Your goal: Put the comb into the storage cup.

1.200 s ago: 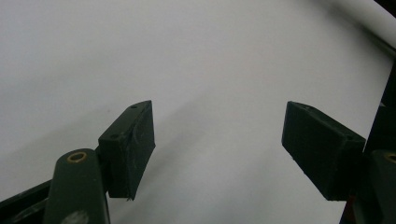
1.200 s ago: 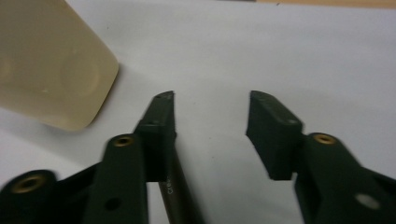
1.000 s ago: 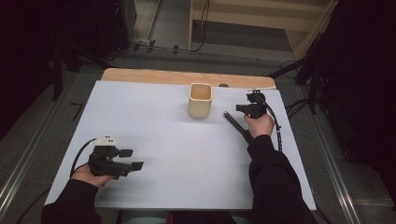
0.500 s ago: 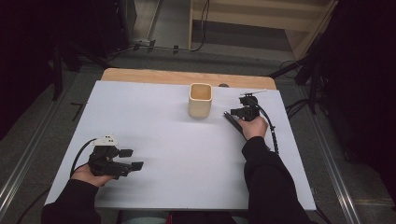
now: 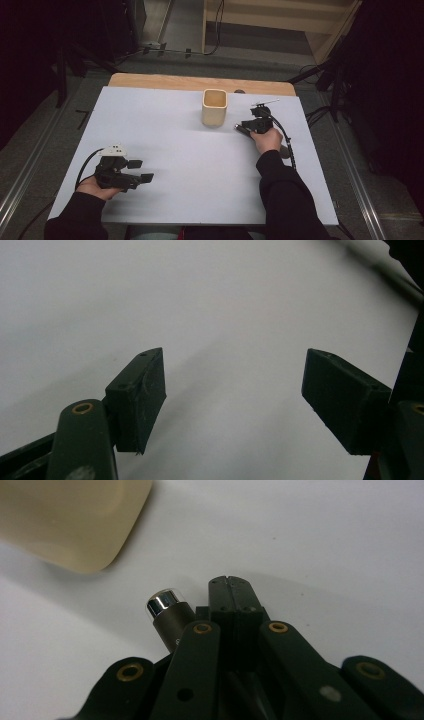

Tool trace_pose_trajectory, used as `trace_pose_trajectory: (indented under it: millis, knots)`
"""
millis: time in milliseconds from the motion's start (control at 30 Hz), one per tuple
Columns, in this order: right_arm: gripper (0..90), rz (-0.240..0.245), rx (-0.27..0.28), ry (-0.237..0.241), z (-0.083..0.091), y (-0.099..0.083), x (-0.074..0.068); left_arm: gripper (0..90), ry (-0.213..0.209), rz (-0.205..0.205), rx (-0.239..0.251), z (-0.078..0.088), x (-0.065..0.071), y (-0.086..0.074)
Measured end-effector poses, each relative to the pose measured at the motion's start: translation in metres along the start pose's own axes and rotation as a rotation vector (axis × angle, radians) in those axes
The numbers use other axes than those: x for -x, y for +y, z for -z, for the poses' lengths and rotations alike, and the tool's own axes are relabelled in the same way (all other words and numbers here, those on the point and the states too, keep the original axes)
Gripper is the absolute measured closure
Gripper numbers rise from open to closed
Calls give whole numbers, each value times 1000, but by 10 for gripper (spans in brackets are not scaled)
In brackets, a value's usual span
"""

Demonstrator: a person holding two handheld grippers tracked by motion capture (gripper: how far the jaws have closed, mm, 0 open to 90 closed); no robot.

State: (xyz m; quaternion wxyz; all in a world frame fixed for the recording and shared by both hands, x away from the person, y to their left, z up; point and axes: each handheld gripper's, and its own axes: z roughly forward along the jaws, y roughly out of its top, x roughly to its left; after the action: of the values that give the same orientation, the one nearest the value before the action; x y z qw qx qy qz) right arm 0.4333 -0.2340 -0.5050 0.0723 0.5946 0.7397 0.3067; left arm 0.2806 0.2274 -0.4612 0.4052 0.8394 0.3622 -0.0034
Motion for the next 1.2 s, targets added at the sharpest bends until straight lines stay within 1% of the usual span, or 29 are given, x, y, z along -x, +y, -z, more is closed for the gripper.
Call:
trace_pose_trajectory:
  millis: [133,267,567,633,700,867,1033,1200]
  knots:
    - [876,20,-9,2,1,-2,-4,264,1,-1,-2,0,0,0]
    - [877,19,-10,9,2,-5,-6,265,0,-1,-1,0,0,0]
    - [876,50,-26,26,5,-11,-12,265,2,-2,-3,0,0,0]
    - [877,47,-29,29,6,-13,-14,265,1,-3,-1,0,0,0]
    - [877,35,-44,37,7,-14,-15,265,1,-3,-2,0,0,0]
    - [877,55,-57,42,11,-18,-17,265,3,-2,-2,0,0,0]
    - [877,70,-60,56,14,-25,-18,264,4,-3,-4,-1,0,0]
    - [877,66,-51,71,17,-32,-19,265,5,-4,-6,-1,0,0]
